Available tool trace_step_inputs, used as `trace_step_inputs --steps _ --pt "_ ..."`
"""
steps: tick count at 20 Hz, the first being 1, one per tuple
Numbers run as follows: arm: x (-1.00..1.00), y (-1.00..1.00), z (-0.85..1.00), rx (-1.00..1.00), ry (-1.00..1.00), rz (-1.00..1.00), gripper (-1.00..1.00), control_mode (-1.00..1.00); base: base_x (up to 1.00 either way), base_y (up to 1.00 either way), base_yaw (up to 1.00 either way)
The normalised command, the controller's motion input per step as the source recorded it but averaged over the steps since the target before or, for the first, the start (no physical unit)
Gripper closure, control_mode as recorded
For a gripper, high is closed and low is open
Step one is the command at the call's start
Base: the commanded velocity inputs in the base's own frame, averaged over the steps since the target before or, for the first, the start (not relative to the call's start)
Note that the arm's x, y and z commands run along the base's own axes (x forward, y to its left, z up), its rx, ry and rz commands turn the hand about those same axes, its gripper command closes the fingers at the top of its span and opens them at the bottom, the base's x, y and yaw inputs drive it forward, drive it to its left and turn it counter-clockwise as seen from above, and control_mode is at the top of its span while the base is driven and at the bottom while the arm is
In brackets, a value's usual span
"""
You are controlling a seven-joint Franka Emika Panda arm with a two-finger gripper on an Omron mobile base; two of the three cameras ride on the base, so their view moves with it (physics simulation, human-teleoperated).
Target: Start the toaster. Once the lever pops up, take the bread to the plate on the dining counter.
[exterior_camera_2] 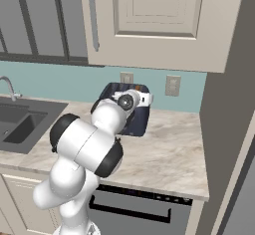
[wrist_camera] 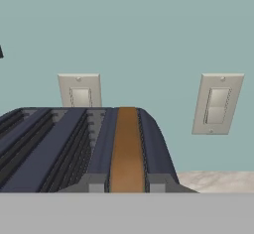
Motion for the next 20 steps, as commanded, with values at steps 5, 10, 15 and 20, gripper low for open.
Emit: trace_step_inputs --steps 5,10,15,20 --pt "0.0 0.0 0.0 0.0 0.0 0.0 1.0 -1.0 0.0 0.0 0.0" --pt "0.0 0.0 0.0 0.0 0.0 0.0 1.0 -1.0 0.0 0.0 0.0" --pt "0.0 0.0 0.0 0.0 0.0 0.0 1.0 -1.0 0.0 0.0 0.0" --pt "0.0 0.0 0.0 0.0 0.0 0.0 1.0 -1.0 0.0 0.0 0.0"
